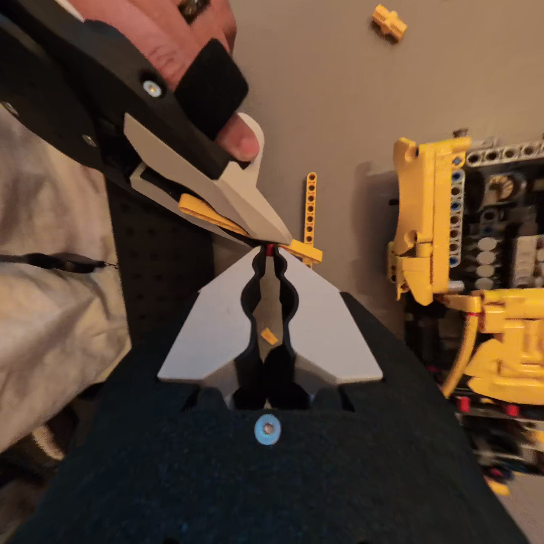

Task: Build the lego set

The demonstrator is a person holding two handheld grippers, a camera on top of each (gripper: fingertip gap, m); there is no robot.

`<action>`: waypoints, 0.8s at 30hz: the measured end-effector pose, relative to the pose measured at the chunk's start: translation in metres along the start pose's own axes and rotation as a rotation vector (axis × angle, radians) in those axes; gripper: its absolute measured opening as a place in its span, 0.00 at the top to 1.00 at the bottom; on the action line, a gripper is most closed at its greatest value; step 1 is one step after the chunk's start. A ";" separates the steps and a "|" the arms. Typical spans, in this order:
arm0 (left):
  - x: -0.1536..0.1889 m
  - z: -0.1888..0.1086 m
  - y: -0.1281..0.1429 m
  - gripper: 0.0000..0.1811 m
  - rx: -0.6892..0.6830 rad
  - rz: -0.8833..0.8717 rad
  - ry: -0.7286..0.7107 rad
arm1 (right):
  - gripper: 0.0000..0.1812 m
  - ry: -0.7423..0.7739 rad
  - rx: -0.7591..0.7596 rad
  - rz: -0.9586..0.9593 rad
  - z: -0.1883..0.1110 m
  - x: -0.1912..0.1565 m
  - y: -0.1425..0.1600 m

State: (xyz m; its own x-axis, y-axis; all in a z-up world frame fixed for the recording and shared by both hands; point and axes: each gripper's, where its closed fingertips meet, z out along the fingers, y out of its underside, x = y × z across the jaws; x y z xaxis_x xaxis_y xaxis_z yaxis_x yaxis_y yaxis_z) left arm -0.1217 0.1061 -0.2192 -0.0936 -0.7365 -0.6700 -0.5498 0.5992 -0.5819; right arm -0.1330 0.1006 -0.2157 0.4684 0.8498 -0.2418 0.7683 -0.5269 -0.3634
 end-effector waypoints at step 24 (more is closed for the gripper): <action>-0.020 -0.003 0.010 0.96 0.031 -0.137 -0.021 | 0.98 0.040 -0.928 0.610 -0.067 -0.009 0.278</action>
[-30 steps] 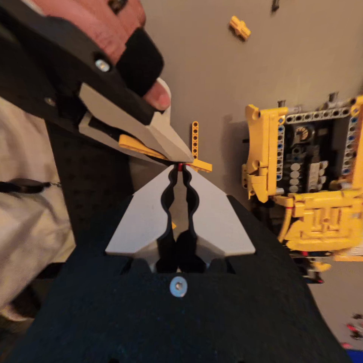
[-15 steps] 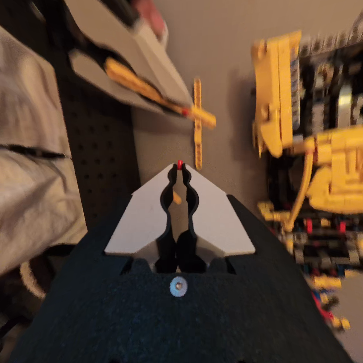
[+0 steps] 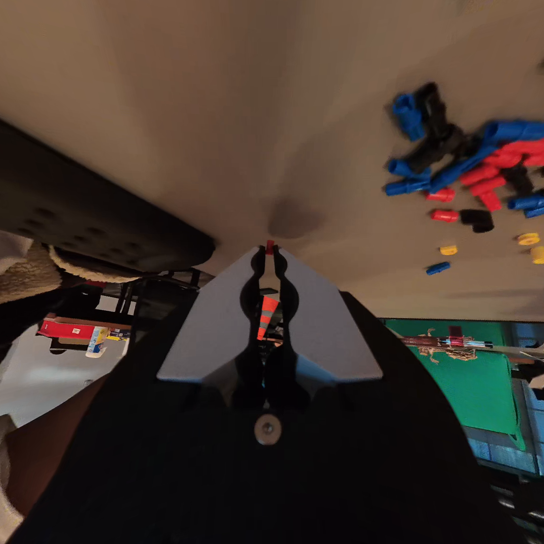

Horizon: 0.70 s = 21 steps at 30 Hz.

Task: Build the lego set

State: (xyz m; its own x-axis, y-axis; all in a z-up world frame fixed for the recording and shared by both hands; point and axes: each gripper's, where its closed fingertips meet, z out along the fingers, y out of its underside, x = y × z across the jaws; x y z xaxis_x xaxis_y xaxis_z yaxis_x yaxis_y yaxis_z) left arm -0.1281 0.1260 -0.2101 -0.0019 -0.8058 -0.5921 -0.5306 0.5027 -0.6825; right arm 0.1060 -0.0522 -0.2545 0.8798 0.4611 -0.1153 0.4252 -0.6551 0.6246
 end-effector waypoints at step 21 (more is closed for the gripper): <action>0.004 0.002 0.002 0.96 -0.013 0.012 0.020 | 0.94 0.016 -0.010 -0.024 0.008 0.008 0.000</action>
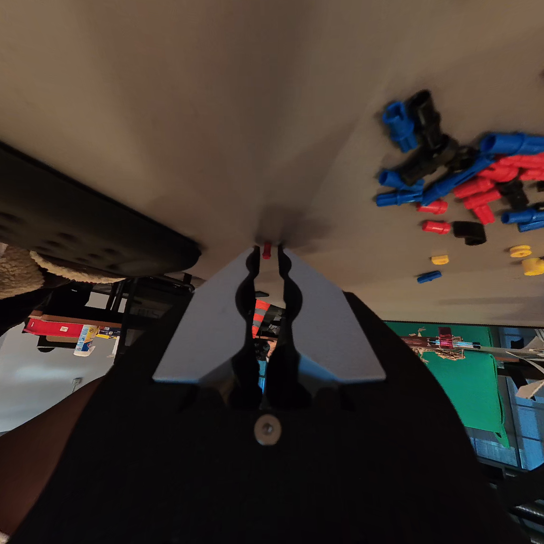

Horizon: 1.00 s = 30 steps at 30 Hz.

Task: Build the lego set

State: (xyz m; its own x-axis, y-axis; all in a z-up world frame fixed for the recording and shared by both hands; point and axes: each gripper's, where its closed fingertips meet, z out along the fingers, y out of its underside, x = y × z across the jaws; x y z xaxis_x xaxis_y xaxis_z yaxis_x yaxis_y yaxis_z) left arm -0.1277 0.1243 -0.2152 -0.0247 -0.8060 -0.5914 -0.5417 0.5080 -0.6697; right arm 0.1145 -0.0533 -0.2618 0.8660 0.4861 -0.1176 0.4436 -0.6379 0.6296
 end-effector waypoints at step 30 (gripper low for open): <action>-0.018 -0.011 -0.008 0.96 0.119 -0.251 0.053 | 0.93 0.223 1.052 -0.023 -0.012 -0.003 -0.002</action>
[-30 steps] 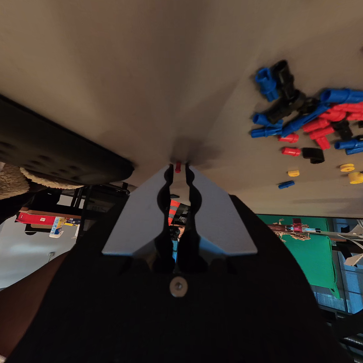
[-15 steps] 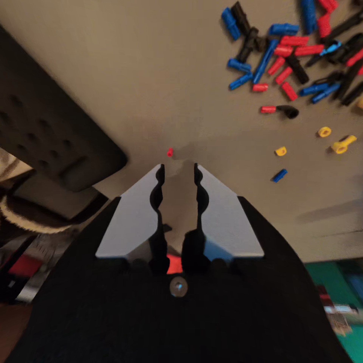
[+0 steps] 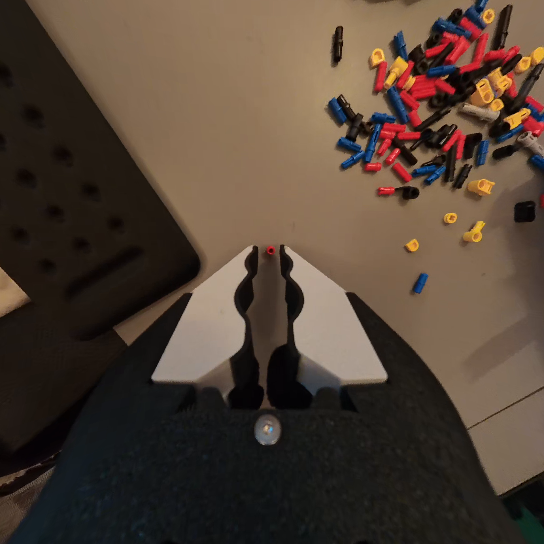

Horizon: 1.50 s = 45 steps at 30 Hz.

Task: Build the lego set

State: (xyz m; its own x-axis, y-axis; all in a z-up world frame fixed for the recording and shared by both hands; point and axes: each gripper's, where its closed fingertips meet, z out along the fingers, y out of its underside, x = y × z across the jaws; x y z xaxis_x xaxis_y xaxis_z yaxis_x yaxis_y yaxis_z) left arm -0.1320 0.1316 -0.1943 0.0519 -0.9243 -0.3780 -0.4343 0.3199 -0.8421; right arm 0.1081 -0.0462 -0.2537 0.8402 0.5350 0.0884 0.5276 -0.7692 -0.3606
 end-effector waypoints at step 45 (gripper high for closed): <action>0.009 -0.006 -0.019 0.96 0.089 -0.022 0.038 | 0.98 -0.244 0.631 -0.019 0.000 -0.116 -0.281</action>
State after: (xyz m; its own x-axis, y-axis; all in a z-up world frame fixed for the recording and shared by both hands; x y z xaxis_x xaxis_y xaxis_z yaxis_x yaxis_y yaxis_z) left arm -0.1285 0.1156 -0.1793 0.0261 -0.9381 -0.3455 -0.3518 0.3149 -0.8815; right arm -0.1377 0.1075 -0.1632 0.7404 0.6667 -0.0853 0.3058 -0.4472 -0.8405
